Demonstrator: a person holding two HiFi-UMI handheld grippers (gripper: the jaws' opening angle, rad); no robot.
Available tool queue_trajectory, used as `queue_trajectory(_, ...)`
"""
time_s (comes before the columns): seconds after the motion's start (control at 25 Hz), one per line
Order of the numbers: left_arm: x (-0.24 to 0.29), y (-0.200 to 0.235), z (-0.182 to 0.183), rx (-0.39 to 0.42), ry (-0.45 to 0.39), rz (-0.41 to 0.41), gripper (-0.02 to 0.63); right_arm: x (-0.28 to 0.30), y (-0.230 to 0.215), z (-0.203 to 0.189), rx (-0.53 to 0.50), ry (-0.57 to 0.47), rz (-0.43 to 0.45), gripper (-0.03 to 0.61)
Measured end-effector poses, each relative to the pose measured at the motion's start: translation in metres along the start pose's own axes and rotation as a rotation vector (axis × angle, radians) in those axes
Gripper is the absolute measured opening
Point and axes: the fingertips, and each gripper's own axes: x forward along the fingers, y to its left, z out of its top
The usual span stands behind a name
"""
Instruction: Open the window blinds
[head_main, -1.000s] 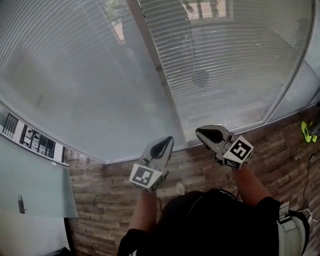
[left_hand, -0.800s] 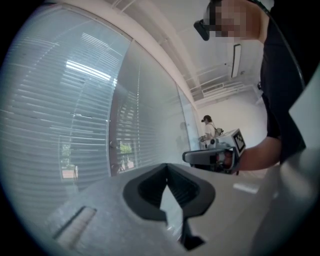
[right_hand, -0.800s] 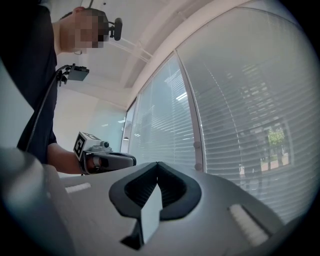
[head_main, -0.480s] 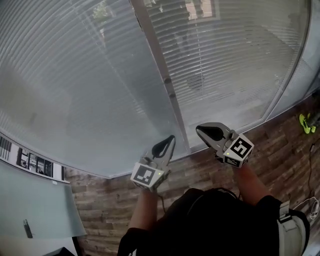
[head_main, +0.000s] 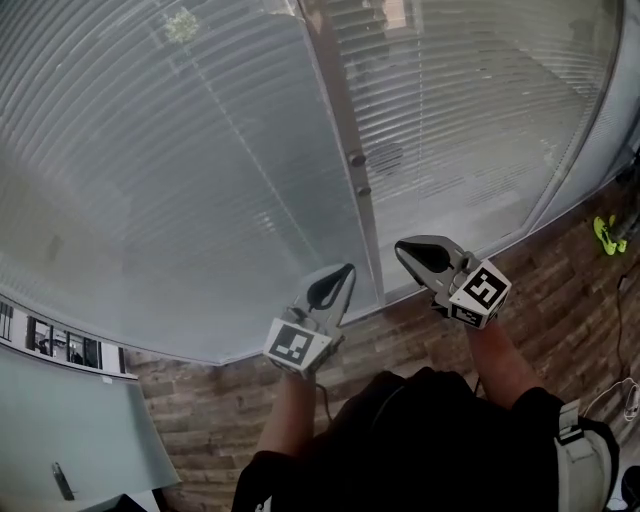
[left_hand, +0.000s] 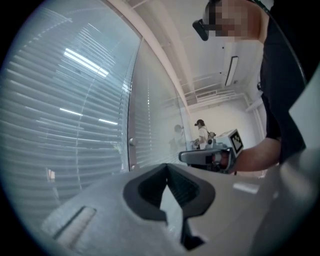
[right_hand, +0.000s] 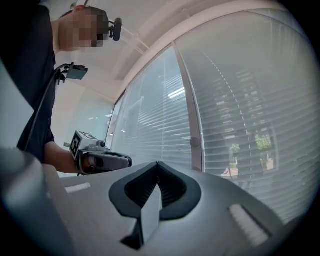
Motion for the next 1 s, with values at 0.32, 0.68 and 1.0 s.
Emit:
queue_trajectory(0.32,-0.008,0.017,-0.006,-0.013,-0.031,-0.015,0.005,0.014,0.002,-0.005,-0.018,0.006,-0.026,0.005)
queue_trajectory(0.68,-0.005,0.011,-0.004,-0.046,0.002,-0.039,0.005,0.013,-0.004,-0.003,0.0,0.036,-0.067,0.005)
queue_trajectory(1.0,-0.005,0.018,-0.008,-0.015,-0.034,-0.023,0.005,0.02,-0.017,-0.002,-0.078,0.078,-0.072,0.005)
